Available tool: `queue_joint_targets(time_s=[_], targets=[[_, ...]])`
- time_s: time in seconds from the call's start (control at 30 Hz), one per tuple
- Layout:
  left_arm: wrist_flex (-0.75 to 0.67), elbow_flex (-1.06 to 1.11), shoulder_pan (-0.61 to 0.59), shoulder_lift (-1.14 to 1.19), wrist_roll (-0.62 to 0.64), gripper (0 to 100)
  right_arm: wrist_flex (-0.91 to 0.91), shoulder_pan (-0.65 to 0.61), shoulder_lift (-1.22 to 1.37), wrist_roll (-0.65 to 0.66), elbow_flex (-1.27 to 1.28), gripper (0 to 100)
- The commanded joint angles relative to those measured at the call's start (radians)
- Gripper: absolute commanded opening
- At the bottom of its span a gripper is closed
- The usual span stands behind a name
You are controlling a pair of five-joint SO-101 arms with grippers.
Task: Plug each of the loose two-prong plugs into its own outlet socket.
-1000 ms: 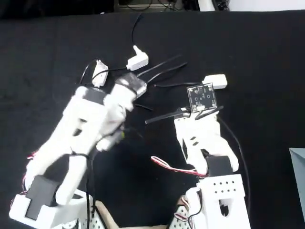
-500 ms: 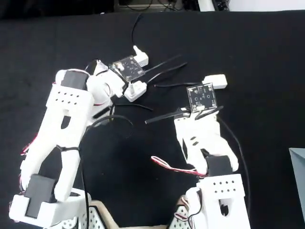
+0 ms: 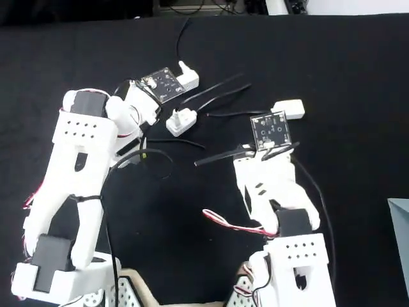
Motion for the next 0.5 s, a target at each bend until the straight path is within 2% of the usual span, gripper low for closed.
queue_joint_targets(time_s=[0.0,0.13,0.33,0.47], targets=[[0.046,-0.047,-0.004,-0.063,0.003,25,-0.014,0.008,-0.005,-0.006,-0.002,1.1],[0.046,-0.048,-0.012,-0.166,0.126,33,-0.014,0.008,-0.005,-0.006,-0.002,1.1],[0.054,-0.033,-0.018,-0.206,0.135,33,-0.012,0.008,-0.007,-0.006,-0.002,1.1],[-0.011,0.048,-0.071,-0.166,0.135,29,-0.011,0.008,-0.007,-0.006,-0.001,1.1]])
